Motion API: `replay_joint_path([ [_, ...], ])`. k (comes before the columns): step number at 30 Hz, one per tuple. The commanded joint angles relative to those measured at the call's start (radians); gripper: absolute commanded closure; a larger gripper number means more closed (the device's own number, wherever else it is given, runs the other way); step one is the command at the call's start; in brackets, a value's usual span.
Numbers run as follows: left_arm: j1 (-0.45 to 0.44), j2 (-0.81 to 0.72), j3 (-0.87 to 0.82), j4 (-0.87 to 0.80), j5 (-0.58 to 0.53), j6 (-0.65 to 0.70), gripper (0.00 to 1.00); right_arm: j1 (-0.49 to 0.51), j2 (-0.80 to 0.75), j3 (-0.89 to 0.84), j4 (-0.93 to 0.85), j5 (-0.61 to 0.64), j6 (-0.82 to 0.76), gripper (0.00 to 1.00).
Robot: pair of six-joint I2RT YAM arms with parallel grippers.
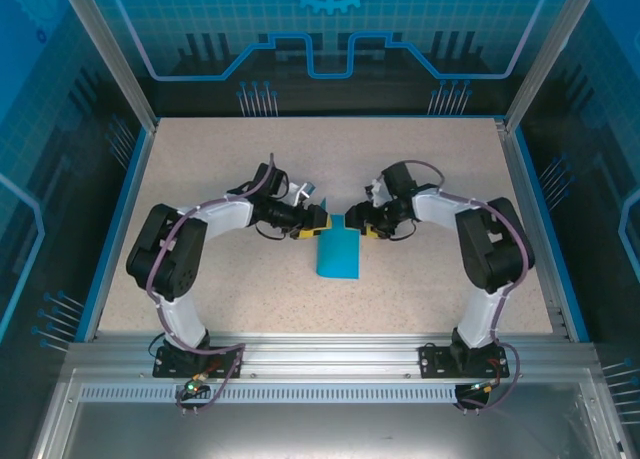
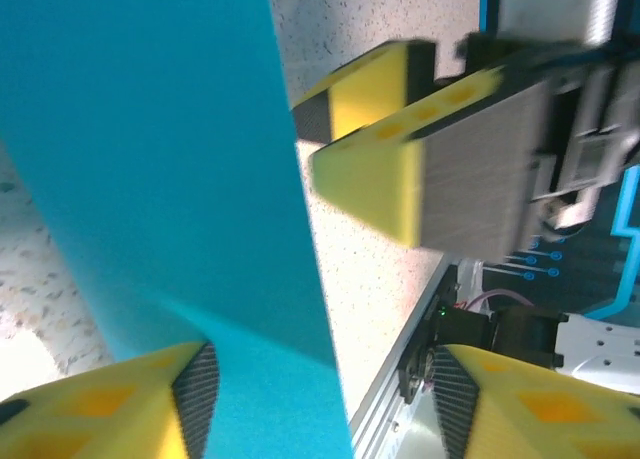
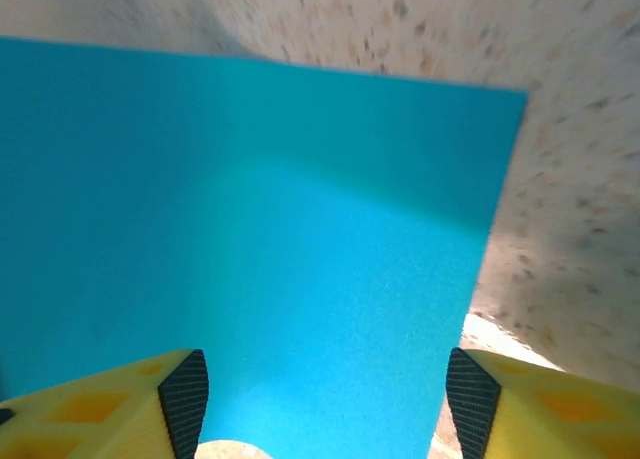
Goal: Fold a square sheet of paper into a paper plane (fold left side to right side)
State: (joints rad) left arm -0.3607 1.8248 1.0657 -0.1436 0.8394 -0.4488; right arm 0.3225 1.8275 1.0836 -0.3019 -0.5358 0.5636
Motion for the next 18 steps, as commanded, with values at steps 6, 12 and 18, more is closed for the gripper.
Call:
replay_joint_path([
  [6, -0.04, 0.077, 0.055, 0.065, 0.037, -0.051, 0.65, -0.021, -0.071, -0.029, 0.171, -0.203, 0.085, 0.28],
  [12, -0.044, 0.086, 0.057, 0.065, 0.029, -0.051, 0.7, 0.032, 0.004, 0.018, 0.189, -0.202, 0.126, 0.31],
  [18, -0.042, 0.073, 0.054, 0.064, 0.02, -0.048, 0.71, 0.045, 0.04, 0.021, 0.17, -0.174, 0.134, 0.6],
])
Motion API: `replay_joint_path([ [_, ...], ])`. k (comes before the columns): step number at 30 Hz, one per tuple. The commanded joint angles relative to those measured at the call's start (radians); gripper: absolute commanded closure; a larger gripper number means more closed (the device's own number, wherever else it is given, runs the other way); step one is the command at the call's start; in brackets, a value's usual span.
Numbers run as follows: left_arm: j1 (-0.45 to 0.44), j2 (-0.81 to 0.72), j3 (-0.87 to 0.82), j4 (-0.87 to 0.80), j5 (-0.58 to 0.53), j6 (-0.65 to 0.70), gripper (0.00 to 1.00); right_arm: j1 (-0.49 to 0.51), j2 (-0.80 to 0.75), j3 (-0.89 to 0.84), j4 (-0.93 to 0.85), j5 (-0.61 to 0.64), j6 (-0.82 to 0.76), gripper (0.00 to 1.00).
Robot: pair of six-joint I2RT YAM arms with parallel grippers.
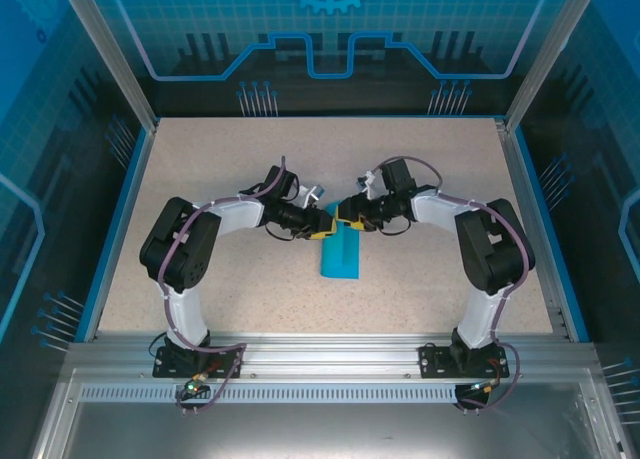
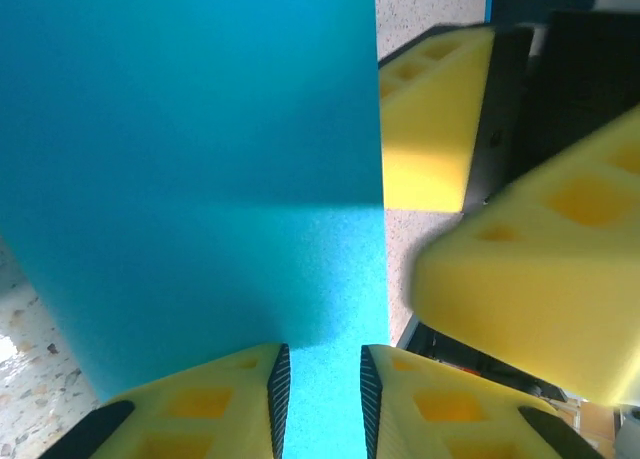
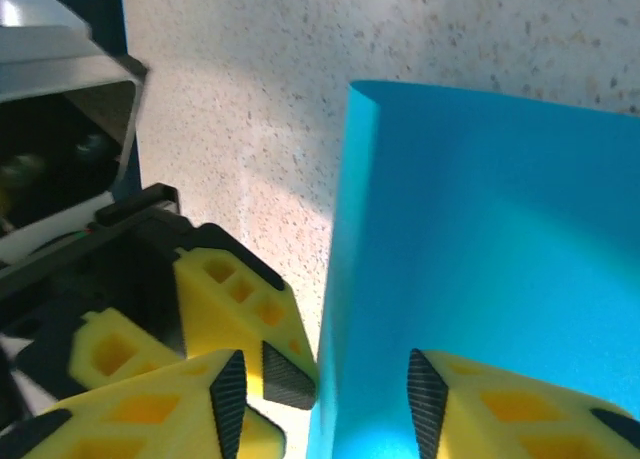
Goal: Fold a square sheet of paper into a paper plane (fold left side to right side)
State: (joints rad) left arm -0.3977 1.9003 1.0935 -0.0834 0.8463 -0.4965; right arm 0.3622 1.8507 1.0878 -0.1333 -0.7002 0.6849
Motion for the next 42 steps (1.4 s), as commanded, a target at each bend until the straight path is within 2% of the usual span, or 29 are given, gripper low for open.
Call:
replay_joint_path([
  [1, -0.005, -0.007, 0.025, 0.001, 0.009, 0.002, 0.71, 0.006, 0.017, 0.017, 0.003, -0.01, 0.011, 0.67],
  [4, -0.005, -0.029, 0.029, -0.034, -0.02, 0.021, 0.67, 0.001, 0.007, 0.018, -0.029, 0.006, -0.013, 0.87],
  [7, -0.001, -0.081, 0.026, -0.102, -0.097, 0.05, 0.55, -0.015, -0.007, 0.03, -0.108, 0.05, -0.074, 0.95],
  [10, 0.002, -0.119, 0.019, -0.163, -0.203, 0.054, 0.43, -0.03, -0.007, 0.044, -0.213, 0.116, -0.134, 0.95],
  [14, -0.001, -0.094, 0.027, -0.197, -0.27, 0.018, 0.37, -0.053, -0.006, 0.018, -0.234, 0.16, -0.138, 0.93],
  [22, -0.053, 0.018, 0.06, -0.176, -0.27, -0.059, 0.36, -0.057, 0.017, 0.021, -0.244, 0.179, -0.158, 0.92],
  [30, -0.068, 0.063, 0.078, -0.231, -0.311, -0.062, 0.48, -0.057, 0.03, 0.015, -0.262, 0.178, -0.172, 0.86],
  [38, -0.073, 0.082, 0.093, -0.265, -0.33, -0.052, 0.51, -0.09, -0.037, 0.003, -0.298, 0.244, -0.198, 0.56],
  [42, -0.073, 0.088, 0.107, -0.289, -0.334, -0.036, 0.51, -0.097, -0.041, 0.008, -0.35, 0.298, -0.221, 0.56],
])
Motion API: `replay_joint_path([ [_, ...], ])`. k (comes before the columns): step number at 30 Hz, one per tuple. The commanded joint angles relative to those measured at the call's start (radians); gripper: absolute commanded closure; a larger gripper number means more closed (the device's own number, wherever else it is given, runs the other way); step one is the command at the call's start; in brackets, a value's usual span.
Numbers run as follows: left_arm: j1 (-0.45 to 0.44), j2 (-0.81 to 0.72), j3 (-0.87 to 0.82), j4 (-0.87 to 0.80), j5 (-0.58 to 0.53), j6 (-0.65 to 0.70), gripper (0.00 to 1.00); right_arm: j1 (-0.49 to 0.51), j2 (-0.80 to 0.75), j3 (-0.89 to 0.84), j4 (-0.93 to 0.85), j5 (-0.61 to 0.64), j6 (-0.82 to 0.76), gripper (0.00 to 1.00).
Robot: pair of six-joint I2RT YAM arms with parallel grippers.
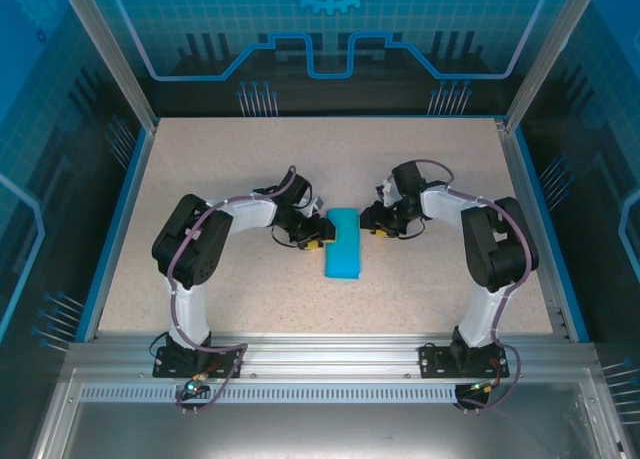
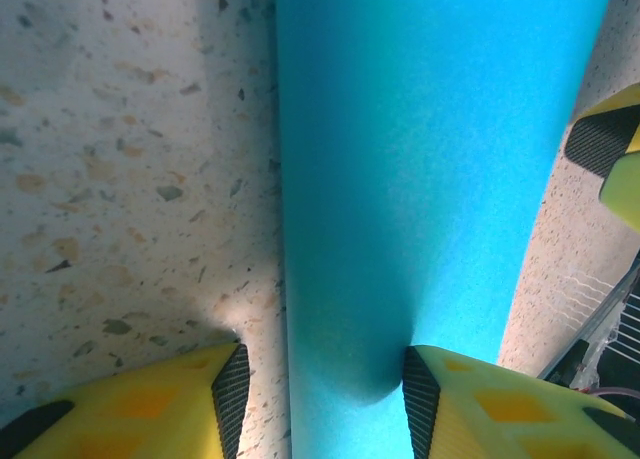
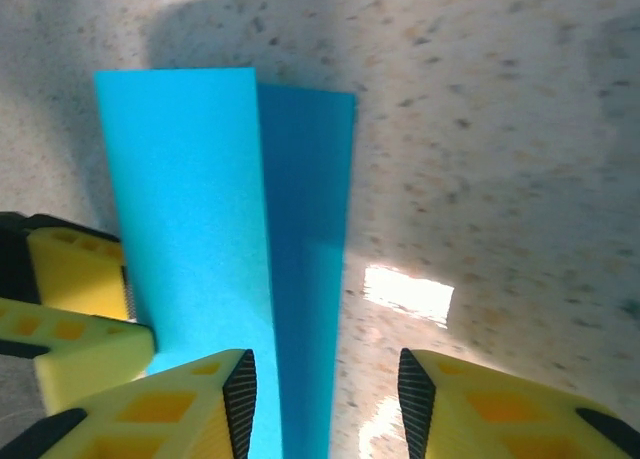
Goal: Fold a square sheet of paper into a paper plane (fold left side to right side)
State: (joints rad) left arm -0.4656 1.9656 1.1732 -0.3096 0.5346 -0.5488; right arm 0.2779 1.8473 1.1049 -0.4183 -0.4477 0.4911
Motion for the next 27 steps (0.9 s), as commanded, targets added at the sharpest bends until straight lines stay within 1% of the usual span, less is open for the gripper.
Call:
replay_joint_path([
  [1, -0.006, 0.025, 0.031, -0.069, -0.022, 0.021, 0.51, -0.013, -0.032, -0.011, -0.066, 0.042, -0.026, 0.57],
  [5, -0.013, 0.035, 0.053, -0.113, -0.034, 0.053, 0.53, -0.011, -0.016, -0.029, -0.06, 0.055, 0.008, 0.63],
  [11, -0.024, 0.043, 0.07, -0.149, -0.056, 0.075, 0.53, -0.012, -0.008, -0.038, -0.065, 0.091, 0.018, 0.64],
  [27, -0.038, 0.091, 0.111, -0.186, -0.076, 0.049, 0.53, -0.012, -0.019, -0.032, -0.07, 0.08, 0.015, 0.64],
])
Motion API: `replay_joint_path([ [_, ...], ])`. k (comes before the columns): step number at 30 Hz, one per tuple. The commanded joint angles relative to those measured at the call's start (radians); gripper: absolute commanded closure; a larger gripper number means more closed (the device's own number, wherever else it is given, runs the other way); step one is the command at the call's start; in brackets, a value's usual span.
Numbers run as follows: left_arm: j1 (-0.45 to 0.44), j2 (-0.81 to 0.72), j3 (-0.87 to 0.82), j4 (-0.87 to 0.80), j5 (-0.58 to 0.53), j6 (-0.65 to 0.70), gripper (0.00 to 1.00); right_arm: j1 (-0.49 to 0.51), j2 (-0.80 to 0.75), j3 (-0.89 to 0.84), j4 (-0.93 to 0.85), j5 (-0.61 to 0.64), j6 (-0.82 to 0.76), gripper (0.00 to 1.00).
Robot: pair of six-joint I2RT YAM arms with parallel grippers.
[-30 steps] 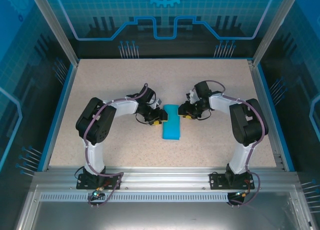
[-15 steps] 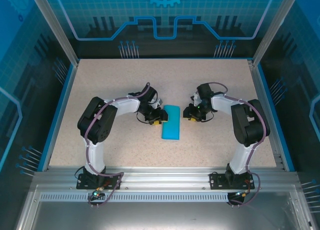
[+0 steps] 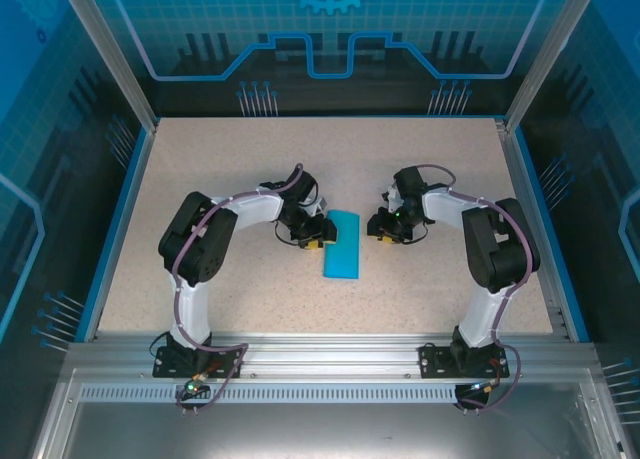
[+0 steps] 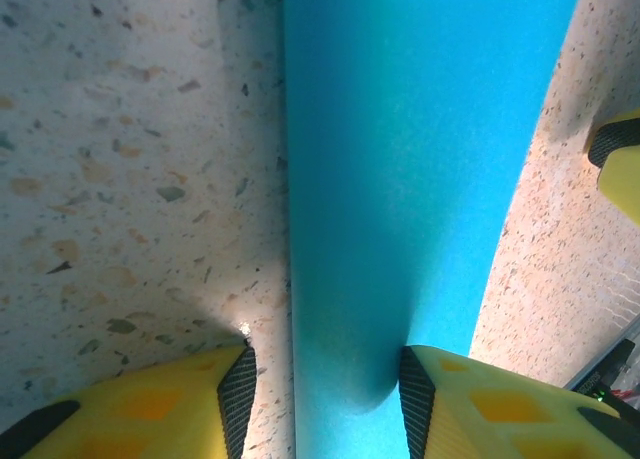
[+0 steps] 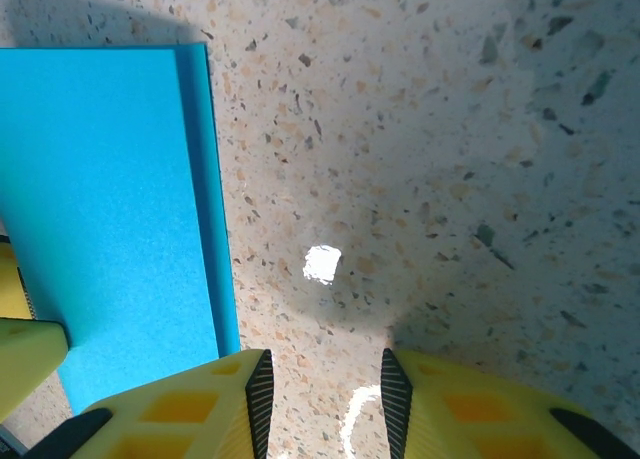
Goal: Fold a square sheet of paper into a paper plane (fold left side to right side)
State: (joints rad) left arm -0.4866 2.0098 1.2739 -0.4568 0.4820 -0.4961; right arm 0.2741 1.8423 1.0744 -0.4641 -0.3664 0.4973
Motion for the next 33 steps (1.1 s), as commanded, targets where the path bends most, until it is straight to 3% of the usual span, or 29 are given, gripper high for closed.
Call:
replay_joint_path([
  [1, -0.018, 0.05, 0.011, -0.04, -0.024, -0.006, 0.53, -0.008, -0.011, -0.001, -0.024, -0.004, 0.009, 0.64],
  [33, -0.059, 0.125, 0.084, -0.129, -0.067, -0.007, 0.52, 0.005, -0.017, 0.004, -0.03, -0.009, 0.007, 0.63],
])
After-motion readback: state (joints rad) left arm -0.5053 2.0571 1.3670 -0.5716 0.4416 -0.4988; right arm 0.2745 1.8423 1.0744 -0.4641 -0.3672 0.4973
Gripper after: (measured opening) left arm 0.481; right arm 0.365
